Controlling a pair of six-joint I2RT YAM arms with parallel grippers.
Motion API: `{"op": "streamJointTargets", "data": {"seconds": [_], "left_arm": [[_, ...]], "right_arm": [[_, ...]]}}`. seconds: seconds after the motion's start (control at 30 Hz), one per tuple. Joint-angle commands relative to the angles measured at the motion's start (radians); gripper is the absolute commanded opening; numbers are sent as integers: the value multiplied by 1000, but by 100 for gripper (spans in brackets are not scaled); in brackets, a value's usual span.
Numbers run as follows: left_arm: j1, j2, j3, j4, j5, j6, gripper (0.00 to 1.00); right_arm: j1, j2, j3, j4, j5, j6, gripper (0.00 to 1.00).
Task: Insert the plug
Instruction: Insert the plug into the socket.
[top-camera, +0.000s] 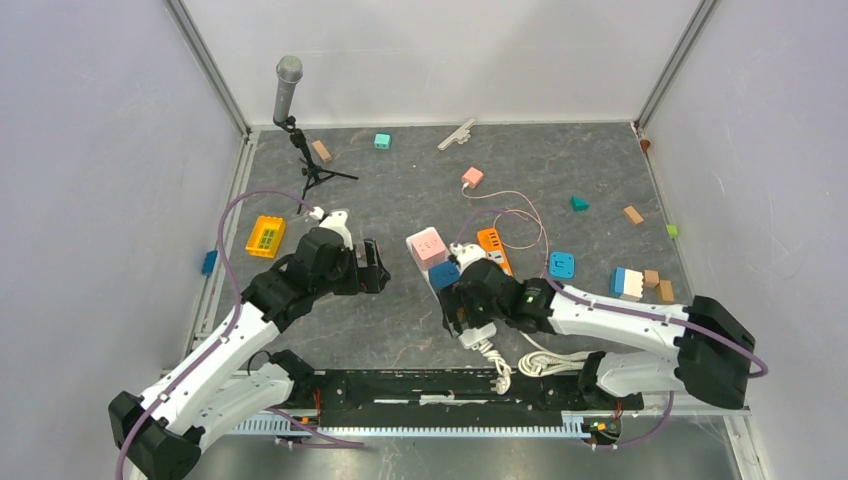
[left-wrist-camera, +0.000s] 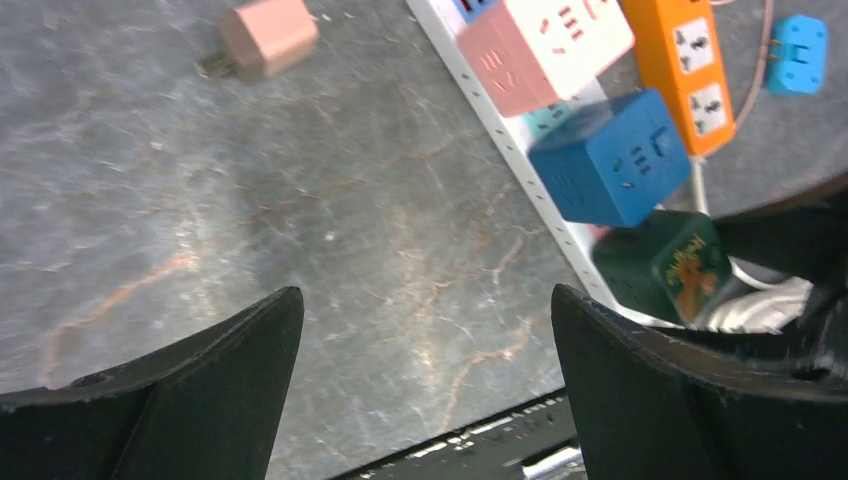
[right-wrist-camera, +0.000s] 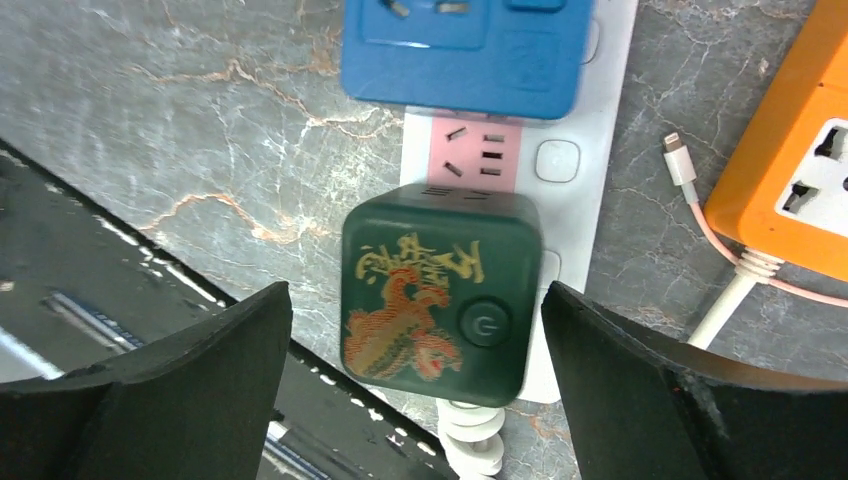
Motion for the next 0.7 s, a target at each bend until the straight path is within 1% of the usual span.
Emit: {"op": "streamJointTargets", "data": {"seconds": [0.0,0.07,0.17,0.27,0.4,0.6,0.67], "left_arm": [[5,7,-31,130,166,-124,100],[5,10,-38,155,201,-157,100],[4,18,-53,196,260,-207,100],[5,23,-77,240,314,-249,100],[5,20,-94,271,348,-271,100],[11,33,-63,271,375,-275,100],[13,45,-52,268,381,-272,100]], "right_arm": [[-122,-72,-66,12,-224,31,98],[-158,-94,-111,24,-268,41,98],[-184,-102,-146,17,-288,40,98],[-189,-88,-156,19,-308,34,98],[-191,-23,-165,60,-392,26,98],[-182,48,-171,227,-581,65,98],[-172,88,-142,278,-622,80,98]]}}
